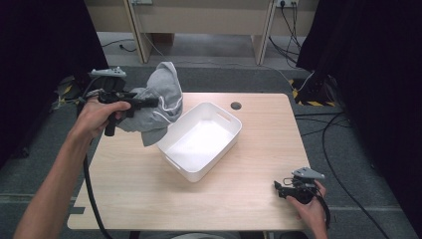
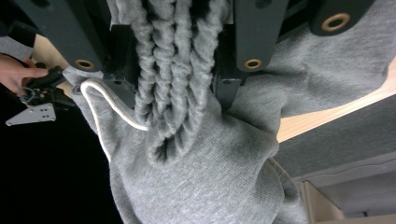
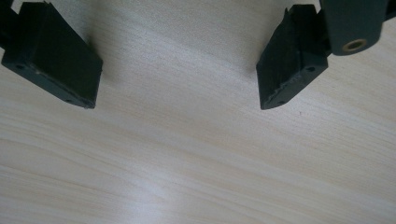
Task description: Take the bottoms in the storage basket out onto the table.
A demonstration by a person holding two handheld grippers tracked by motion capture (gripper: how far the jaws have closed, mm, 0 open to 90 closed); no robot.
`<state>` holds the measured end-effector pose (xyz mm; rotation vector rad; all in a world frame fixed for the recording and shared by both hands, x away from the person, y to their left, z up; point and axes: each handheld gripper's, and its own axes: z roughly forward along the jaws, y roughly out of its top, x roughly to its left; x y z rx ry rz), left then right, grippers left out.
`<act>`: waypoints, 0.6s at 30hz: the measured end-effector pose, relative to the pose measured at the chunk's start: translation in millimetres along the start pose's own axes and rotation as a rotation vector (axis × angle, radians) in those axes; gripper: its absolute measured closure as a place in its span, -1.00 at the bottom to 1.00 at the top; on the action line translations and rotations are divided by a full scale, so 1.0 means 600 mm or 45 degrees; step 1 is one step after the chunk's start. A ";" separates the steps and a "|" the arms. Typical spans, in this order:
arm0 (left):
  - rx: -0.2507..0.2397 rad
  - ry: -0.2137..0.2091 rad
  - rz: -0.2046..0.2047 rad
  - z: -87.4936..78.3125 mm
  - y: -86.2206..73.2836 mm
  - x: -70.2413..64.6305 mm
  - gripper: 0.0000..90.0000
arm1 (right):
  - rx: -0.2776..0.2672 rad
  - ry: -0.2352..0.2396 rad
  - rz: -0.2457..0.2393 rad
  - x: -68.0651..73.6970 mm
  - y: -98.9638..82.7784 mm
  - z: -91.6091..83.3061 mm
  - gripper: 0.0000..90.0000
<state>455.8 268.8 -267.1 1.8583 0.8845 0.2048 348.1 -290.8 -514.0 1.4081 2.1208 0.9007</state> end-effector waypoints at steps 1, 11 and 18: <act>0.000 0.004 -0.005 -0.004 -0.003 0.002 0.32 | 0.000 0.000 0.000 0.000 0.000 0.000 -0.67; -0.022 0.054 -0.036 -0.041 -0.042 0.026 0.32 | 0.003 0.001 0.004 0.001 0.000 0.000 -0.67; -0.025 0.097 -0.066 -0.060 -0.072 0.044 0.32 | 0.004 -0.001 0.008 0.001 0.001 0.000 -0.67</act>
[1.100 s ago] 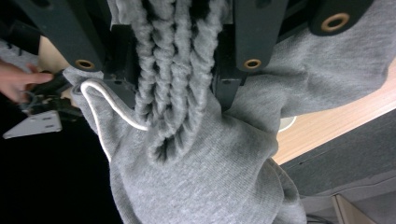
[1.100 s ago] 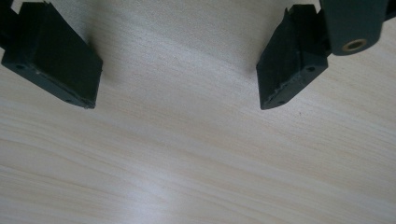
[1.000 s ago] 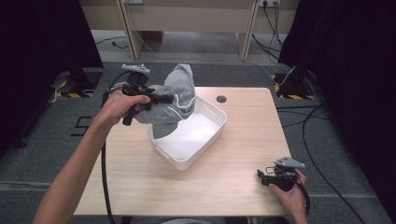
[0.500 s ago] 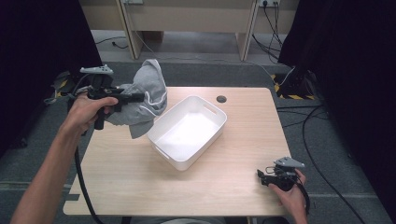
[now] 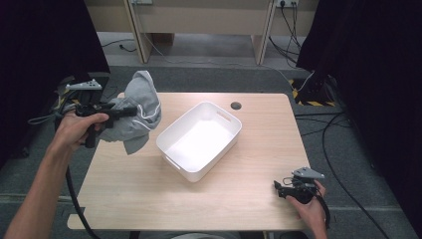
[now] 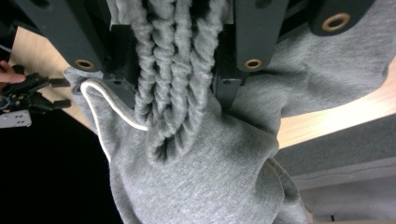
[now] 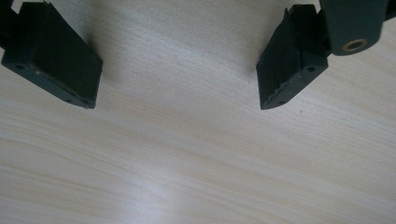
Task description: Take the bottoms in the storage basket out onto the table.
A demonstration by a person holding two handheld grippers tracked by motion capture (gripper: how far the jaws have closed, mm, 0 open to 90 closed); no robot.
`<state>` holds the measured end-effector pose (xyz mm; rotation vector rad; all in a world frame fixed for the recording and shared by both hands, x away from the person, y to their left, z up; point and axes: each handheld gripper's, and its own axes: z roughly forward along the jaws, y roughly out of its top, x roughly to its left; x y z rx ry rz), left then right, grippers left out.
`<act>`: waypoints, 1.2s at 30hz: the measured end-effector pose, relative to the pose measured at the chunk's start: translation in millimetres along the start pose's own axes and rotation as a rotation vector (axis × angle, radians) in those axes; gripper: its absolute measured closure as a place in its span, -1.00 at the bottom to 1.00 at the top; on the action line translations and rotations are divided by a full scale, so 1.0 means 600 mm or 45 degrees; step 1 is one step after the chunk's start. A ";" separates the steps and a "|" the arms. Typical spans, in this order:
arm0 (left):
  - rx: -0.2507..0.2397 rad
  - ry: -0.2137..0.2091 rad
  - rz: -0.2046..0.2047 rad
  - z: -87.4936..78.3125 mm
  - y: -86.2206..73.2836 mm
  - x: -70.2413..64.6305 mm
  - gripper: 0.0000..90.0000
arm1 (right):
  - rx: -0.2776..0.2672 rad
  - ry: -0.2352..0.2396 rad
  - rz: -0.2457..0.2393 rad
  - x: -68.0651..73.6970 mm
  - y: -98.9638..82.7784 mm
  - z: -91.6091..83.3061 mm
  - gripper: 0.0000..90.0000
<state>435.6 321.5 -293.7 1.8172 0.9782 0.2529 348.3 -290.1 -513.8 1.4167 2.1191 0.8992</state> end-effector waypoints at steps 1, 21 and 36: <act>0.004 0.008 -0.008 -0.002 -0.006 0.005 0.32 | -0.001 0.000 -0.004 0.000 0.000 0.000 -0.67; 0.032 0.095 -0.079 -0.008 -0.060 0.051 0.32 | 0.001 -0.001 0.001 0.000 0.000 0.000 -0.67; 0.100 0.149 -0.116 0.014 -0.103 0.075 0.31 | 0.001 -0.001 0.000 0.000 0.000 0.000 -0.67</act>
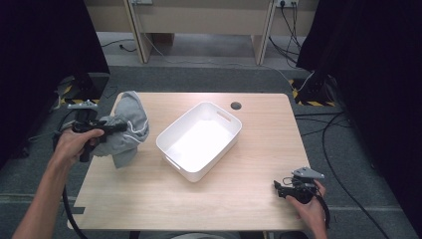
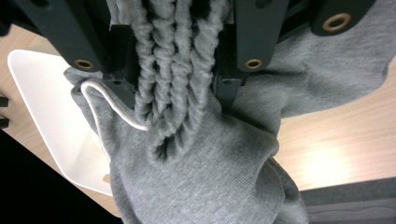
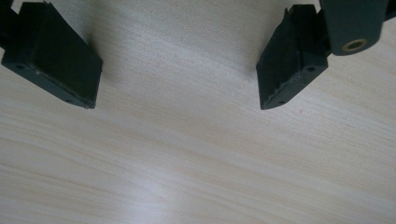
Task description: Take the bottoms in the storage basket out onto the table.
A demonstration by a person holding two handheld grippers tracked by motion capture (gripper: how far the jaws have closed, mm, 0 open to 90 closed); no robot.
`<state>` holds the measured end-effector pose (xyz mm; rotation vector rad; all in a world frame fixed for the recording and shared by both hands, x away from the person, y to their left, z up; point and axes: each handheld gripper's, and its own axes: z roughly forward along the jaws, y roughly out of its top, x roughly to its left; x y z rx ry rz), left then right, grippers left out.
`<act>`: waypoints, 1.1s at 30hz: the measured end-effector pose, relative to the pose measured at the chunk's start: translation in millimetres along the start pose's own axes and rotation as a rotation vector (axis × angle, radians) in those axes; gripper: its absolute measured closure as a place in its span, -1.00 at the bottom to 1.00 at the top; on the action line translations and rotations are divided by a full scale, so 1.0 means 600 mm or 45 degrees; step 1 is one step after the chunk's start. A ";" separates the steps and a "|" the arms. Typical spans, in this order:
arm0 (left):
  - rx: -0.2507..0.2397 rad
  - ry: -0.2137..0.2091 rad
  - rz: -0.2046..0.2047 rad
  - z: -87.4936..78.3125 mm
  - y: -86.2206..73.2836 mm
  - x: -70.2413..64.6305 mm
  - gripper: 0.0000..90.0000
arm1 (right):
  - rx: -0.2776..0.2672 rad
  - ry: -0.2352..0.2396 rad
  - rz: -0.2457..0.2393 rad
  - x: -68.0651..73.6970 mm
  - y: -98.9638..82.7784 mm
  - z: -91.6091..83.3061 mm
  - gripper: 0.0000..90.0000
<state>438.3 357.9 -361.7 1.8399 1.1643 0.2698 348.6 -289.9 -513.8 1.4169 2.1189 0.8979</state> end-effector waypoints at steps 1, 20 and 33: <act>0.005 0.003 0.001 0.001 -0.001 0.001 0.31 | 0.000 0.000 0.001 0.000 0.000 0.000 -0.67; 0.179 0.075 -0.045 0.065 -0.062 0.027 0.31 | 0.000 0.001 0.000 0.000 0.000 0.000 -0.67; 0.328 0.179 -0.024 0.131 -0.102 0.039 0.28 | 0.000 0.001 0.000 0.000 0.000 0.000 -0.67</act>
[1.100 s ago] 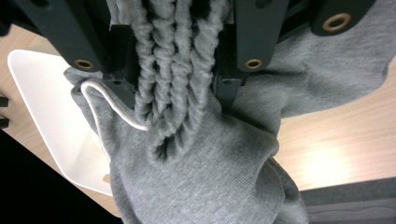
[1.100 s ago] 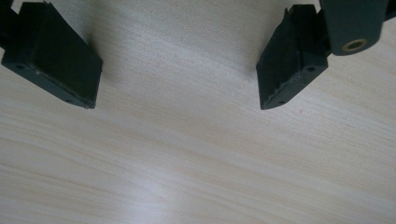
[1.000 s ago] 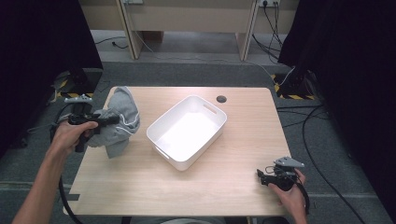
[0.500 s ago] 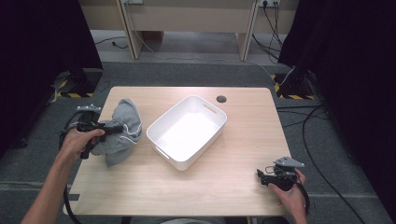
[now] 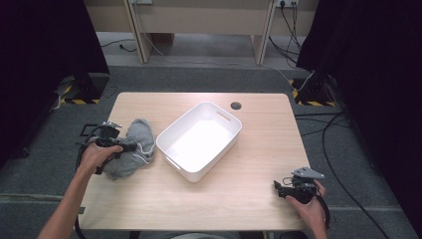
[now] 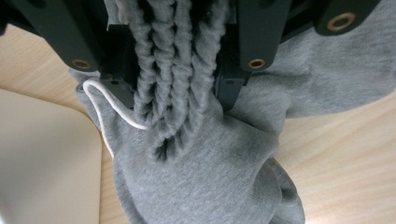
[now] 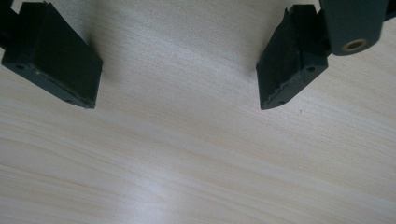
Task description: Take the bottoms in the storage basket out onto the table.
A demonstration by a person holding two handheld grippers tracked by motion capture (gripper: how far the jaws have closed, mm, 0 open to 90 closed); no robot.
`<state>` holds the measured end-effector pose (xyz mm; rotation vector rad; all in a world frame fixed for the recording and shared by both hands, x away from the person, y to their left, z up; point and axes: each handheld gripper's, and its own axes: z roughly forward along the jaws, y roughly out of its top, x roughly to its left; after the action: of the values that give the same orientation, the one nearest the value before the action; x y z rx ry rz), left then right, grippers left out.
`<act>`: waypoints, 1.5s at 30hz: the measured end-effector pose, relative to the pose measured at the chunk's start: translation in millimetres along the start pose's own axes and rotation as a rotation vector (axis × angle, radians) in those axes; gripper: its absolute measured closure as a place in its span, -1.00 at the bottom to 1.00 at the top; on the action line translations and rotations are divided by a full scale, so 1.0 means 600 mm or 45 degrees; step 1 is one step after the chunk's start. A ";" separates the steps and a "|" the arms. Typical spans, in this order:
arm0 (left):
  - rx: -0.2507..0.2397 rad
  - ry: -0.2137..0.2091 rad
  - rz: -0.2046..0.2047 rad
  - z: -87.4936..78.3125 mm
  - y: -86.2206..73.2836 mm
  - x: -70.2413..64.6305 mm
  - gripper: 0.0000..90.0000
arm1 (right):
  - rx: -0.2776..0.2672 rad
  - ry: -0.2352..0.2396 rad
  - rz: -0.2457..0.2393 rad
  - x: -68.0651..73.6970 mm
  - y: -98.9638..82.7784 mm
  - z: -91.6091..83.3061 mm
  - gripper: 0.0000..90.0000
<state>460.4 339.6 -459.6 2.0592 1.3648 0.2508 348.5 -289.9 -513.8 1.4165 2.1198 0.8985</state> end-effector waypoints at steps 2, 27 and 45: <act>0.009 0.026 0.000 0.006 -0.001 -0.001 0.27 | 0.000 0.000 0.000 0.000 0.000 0.000 -0.67; -0.003 0.042 -0.071 0.015 -0.003 0.001 -0.25 | -0.001 0.003 -0.003 0.000 0.000 0.000 -0.67; -0.275 0.049 -0.014 -0.086 0.004 -0.054 -0.44 | 0.004 0.002 -0.001 0.001 0.001 0.000 -0.67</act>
<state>422.6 331.3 -412.4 1.8764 1.3102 0.4161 348.9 -289.3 -513.7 1.4170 2.1232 0.8971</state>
